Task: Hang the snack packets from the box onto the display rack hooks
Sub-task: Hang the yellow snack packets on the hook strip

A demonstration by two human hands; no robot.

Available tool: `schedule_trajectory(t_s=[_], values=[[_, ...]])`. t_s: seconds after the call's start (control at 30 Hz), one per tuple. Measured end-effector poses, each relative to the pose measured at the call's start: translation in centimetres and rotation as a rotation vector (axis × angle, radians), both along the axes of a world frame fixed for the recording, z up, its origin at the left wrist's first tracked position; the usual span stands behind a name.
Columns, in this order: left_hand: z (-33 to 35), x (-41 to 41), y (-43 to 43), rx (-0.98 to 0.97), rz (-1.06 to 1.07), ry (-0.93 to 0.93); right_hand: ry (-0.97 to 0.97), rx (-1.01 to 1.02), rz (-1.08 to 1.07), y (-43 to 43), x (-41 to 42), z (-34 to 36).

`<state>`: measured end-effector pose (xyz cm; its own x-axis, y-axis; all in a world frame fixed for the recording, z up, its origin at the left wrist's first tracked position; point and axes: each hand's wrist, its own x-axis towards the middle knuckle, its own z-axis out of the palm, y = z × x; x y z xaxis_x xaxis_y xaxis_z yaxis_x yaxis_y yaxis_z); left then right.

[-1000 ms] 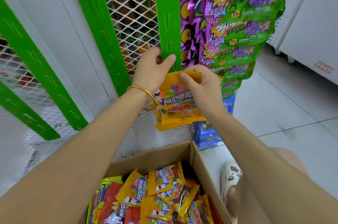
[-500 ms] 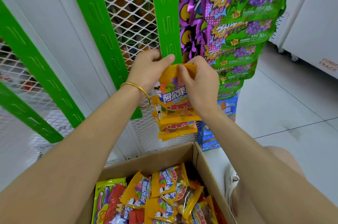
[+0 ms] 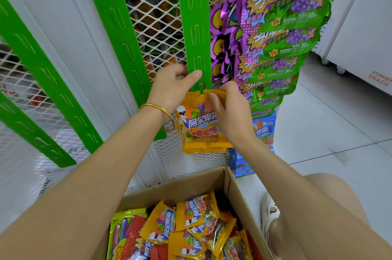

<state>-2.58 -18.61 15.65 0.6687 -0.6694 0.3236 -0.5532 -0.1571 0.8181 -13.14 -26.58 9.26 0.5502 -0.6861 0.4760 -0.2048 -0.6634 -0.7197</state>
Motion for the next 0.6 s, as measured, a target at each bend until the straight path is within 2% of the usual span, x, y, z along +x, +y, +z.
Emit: schedule_trajectory(t_s=[0.13,0.23,0.3,0.37,0.5,0.6], values=[[-0.9,0.0,0.8,0.022,-0.018,-0.069,0.041,-0.025,-0.042,0.8,-2.3,-0.5],[-2.2,0.1,2.3,-0.058,0.032,-0.15,0.121,-0.059,-0.1,1.9,-4.3,-1.6],[-3.9,-0.1,4.1,-0.096,0.091,-0.255,0.269,0.019,-0.019,2.6,-4.8,-3.5],[-6.2,-0.8,6.3,-0.08,0.112,-0.278,0.475,0.137,0.135,3.2,-4.3,-6.0],[-12.0,-1.1,10.8,0.103,0.076,-0.188,0.955,0.27,0.376,4.9,-2.9,-13.0],[-15.2,-0.3,12.9,0.222,0.061,-0.057,1.116,0.392,0.304,5.6,-2.4,-19.6]])
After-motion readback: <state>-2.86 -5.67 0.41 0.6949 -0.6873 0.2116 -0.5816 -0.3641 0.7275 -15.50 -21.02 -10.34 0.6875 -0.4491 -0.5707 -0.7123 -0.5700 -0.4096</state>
